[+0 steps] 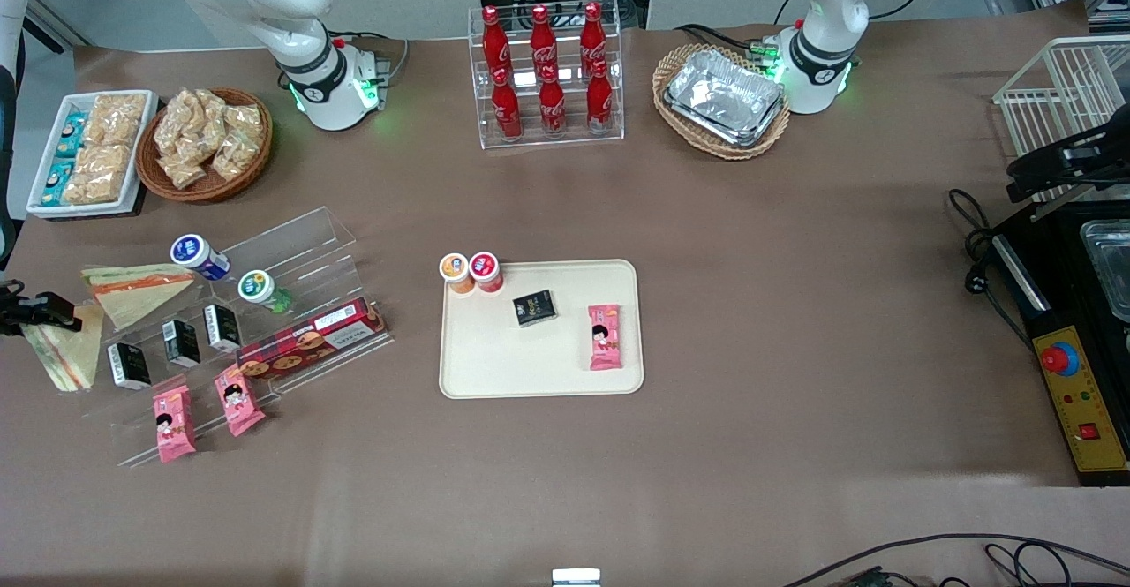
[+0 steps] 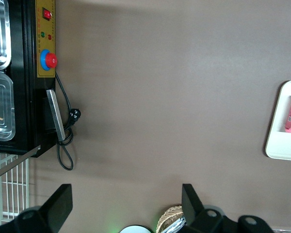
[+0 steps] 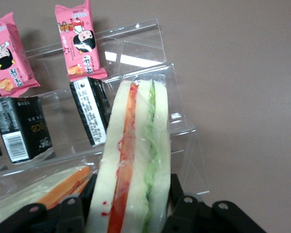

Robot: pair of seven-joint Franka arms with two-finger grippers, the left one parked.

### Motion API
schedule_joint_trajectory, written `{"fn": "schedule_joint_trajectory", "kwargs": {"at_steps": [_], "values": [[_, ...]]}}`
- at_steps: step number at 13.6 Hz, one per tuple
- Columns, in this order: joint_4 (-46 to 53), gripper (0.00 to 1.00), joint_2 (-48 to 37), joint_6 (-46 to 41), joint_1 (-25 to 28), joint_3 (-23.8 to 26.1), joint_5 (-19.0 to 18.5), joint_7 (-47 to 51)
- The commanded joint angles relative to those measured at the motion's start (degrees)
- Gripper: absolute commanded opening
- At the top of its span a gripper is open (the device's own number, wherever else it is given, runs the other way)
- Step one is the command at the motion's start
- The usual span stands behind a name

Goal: Place sandwich on tray
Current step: 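Lift the sandwich out of the rack with the right gripper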

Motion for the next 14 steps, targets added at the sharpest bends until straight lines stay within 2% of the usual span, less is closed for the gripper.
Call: {"fn": "schedule_joint_trajectory", "kwargs": {"at_steps": [1, 5, 8, 11, 14], "values": [[0.87, 0.53, -0.46, 0.1, -0.27, 0.09, 1.89, -3.19], [11.31, 0.53, -0.29, -13.49, 0.7, 0.44, -0.21, -3.11], [17.56, 0.53, -0.81, -20.36, 5.17, 0.53, -2.59, -3.46], [19.34, 0.53, -2.47, -24.77, 12.01, 0.62, -2.59, -4.08], [19.34, 0.53, -3.54, -25.75, 21.23, 0.53, -2.77, -4.34]]}}
